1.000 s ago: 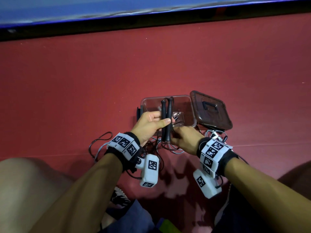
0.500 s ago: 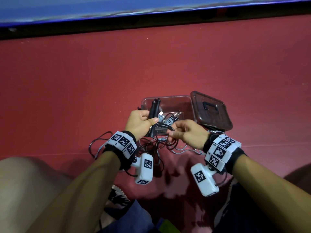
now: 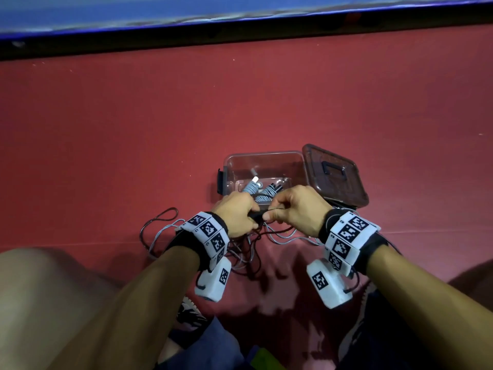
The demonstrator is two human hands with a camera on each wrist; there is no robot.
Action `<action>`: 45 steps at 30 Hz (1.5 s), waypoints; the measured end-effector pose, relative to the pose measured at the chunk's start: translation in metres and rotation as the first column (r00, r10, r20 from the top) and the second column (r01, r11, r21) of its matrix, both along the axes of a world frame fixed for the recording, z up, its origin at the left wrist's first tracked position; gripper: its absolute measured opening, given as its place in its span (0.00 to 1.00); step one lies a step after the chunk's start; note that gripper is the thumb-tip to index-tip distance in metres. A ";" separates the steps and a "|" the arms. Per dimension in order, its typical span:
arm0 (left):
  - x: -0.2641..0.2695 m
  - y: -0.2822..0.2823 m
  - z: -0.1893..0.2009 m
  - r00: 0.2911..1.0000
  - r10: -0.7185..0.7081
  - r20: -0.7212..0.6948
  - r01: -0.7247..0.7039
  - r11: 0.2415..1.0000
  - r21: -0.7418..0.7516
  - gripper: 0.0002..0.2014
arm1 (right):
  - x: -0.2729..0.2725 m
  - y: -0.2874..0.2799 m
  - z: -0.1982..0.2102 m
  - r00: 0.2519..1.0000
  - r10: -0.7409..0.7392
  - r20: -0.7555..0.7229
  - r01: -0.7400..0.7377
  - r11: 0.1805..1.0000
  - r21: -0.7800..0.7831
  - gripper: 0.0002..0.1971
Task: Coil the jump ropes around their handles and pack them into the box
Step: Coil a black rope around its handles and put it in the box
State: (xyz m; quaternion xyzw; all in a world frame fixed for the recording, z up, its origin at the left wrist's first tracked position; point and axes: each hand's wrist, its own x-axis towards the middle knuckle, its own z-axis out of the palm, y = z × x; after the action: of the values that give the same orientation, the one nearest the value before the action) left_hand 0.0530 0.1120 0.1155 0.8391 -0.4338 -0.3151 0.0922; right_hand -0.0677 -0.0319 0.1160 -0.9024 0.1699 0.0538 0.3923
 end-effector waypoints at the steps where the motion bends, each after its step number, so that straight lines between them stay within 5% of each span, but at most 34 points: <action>1: -0.001 0.001 0.000 0.999 -0.044 0.008 0.044 0.999 0.020 0.02 | 0.001 -0.001 0.000 1.000 -0.013 0.008 0.012 0.999 0.038 0.08; 7: 0.003 0.003 0.001 0.986 -0.142 -0.084 0.142 0.990 0.000 0.05 | 0.001 -0.007 -0.006 0.998 -0.055 0.040 0.052 0.996 0.068 0.06; 9: 0.008 0.004 0.001 0.976 -0.076 -0.205 0.067 0.996 -0.050 0.11 | -0.001 -0.011 -0.010 0.985 -0.155 0.080 0.150 0.986 0.072 0.03; 13: 0.013 0.007 0.004 0.886 0.015 -0.464 -0.107 0.979 -0.172 0.11 | -0.001 -0.016 -0.009 0.933 -0.352 0.074 0.312 0.893 0.325 0.05; 20: 0.015 0.005 0.005 0.796 0.080 -0.600 -0.311 0.905 -0.291 0.11 | 0.000 -0.010 -0.005 0.918 -0.396 -0.018 0.340 0.766 0.546 0.15; 24: 0.010 0.004 0.004 0.766 0.125 -0.630 -0.393 0.867 -0.307 0.11 | -0.002 0.000 0.001 0.946 -0.324 0.018 0.270 0.815 0.512 0.16; 28: 0.007 0.004 0.003 0.777 0.187 -0.601 -0.438 0.847 -0.302 0.08 | -0.005 0.008 0.002 0.967 -0.249 -0.060 0.246 0.838 0.487 0.12; 32: 0.010 0.005 0.007 0.781 0.333 -0.528 -0.528 0.804 -0.274 0.06 | -0.009 0.026 0.007 0.978 -0.167 -0.128 0.210 0.745 0.633 0.07; 34: 0.016 0.005 0.002 0.829 0.358 -0.429 -0.495 0.826 -0.269 0.07 | -0.007 0.026 0.005 0.990 -0.096 -0.104 0.136 0.849 0.511 0.12; 37: 0.017 0.005 -0.001 0.925 0.314 -0.213 -0.358 0.909 -0.213 0.03 | 0.000 0.019 0.001 0.990 0.048 -0.134 -0.039 0.997 0.067 0.19; 41: 0.004 0.002 -0.001 0.984 0.154 0.093 -0.154 0.988 -0.003 0.03 | 0.000 0.022 0.004 0.977 0.110 -0.182 -0.137 0.980 -0.141 0.17; 45: 0.000 0.004 -0.006 0.986 -0.018 0.164 0.001 0.994 0.105 0.07 | -0.001 0.018 0.006 0.988 0.086 -0.130 -0.105 0.984 -0.146 0.08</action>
State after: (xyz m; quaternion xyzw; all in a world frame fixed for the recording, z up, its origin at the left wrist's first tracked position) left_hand 0.0529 0.1161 0.1097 0.8638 -0.4267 -0.2676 0.0105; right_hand -0.0684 -0.0136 0.1219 -0.9319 0.1539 0.1151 0.3077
